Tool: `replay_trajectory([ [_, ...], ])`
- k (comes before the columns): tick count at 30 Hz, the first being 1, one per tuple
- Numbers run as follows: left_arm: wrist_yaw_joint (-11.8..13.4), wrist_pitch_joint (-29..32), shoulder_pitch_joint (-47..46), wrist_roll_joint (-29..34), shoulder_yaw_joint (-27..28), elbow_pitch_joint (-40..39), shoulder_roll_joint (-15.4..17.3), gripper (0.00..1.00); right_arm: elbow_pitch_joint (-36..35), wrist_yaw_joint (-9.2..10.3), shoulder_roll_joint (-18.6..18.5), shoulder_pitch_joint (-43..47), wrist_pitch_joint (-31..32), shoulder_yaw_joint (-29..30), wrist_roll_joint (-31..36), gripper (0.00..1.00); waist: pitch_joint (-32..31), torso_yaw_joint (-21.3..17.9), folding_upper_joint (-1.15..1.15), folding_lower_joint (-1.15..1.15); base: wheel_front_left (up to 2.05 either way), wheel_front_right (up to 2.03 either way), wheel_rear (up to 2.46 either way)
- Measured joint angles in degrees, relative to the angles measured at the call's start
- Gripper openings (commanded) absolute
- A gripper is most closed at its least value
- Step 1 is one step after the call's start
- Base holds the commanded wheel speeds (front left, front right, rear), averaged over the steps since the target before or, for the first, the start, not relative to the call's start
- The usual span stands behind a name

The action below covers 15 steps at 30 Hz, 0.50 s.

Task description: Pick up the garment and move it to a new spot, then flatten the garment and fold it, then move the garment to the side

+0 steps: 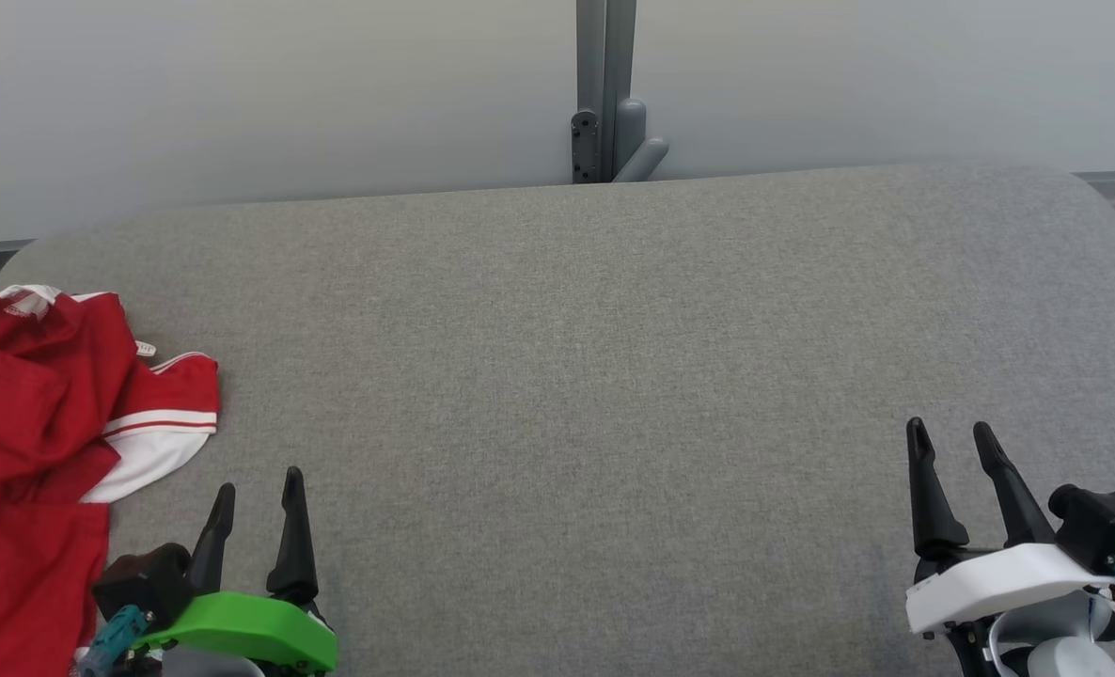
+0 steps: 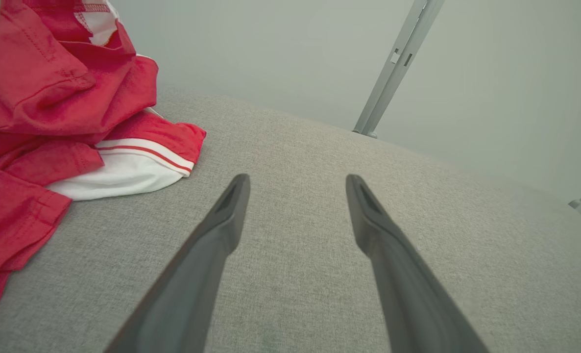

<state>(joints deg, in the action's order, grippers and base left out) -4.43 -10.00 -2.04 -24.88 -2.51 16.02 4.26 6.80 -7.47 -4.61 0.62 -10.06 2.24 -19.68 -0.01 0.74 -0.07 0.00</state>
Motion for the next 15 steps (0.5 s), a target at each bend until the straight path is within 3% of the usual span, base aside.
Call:
replay_trajectory([
  [15, -0.02, -1.86, 0.35, 7.73, 0.24, 1.2, 0.0, 1.0, 0.97, -0.01, 0.22, 0.25, -1.76, 0.7, 7.01, 1.0, -0.06, 0.53, 0.0, 0.0, 0.0, 0.0, 0.0],
])
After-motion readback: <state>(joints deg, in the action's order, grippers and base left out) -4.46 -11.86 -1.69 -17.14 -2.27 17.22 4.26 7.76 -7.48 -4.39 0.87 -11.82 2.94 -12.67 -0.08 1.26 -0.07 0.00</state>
